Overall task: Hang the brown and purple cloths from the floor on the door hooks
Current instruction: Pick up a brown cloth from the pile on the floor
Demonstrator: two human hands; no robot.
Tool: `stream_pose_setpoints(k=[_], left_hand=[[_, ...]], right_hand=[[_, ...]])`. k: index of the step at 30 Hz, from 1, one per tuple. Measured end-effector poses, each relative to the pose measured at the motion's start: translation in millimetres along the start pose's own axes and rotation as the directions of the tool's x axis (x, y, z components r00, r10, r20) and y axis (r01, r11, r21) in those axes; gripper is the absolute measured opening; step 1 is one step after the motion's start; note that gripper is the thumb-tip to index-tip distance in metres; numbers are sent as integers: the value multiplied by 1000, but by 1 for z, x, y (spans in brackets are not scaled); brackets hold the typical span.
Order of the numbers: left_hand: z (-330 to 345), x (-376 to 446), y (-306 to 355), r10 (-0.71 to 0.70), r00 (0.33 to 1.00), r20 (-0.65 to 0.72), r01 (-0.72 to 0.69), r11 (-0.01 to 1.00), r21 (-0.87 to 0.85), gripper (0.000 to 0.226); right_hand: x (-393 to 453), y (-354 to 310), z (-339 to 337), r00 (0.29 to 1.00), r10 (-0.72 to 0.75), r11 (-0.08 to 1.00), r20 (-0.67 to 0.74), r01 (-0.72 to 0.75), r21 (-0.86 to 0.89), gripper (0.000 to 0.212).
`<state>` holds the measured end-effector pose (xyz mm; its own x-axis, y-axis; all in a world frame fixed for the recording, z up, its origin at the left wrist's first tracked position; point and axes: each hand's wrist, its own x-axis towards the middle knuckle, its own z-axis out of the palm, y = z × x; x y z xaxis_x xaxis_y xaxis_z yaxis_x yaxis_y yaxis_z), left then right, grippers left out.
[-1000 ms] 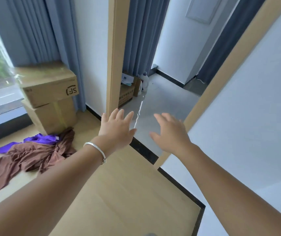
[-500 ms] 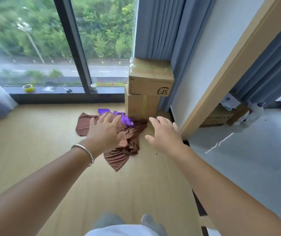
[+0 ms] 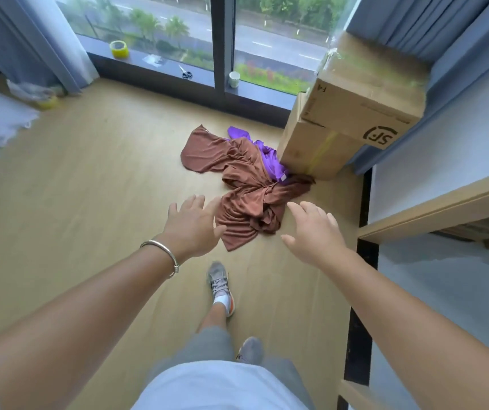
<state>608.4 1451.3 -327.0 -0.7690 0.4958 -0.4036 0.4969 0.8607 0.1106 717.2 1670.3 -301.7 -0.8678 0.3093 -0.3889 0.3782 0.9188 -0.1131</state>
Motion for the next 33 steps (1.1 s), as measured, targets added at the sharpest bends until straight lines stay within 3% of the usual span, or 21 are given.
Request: stream_pose_setpoints(k=[9, 18, 27, 33], left_hand=[[75, 139, -44, 79, 981, 178, -69, 996, -60, 66], [175, 268, -112, 109, 945, 309, -124, 992, 29, 65], [340, 408, -145, 1, 927, 376, 0, 1000, 0, 56], [478, 472, -140, 153, 928, 340, -157, 987, -16, 58]], right_hand=[[134, -22, 68, 972, 31, 998, 232, -19, -56, 70], [265, -38, 189, 954, 58, 994, 294, -82, 70, 63], [370, -37, 387, 933, 30, 968, 359, -116, 220, 82], [424, -24, 527, 916, 1, 976, 400, -87, 199, 81]])
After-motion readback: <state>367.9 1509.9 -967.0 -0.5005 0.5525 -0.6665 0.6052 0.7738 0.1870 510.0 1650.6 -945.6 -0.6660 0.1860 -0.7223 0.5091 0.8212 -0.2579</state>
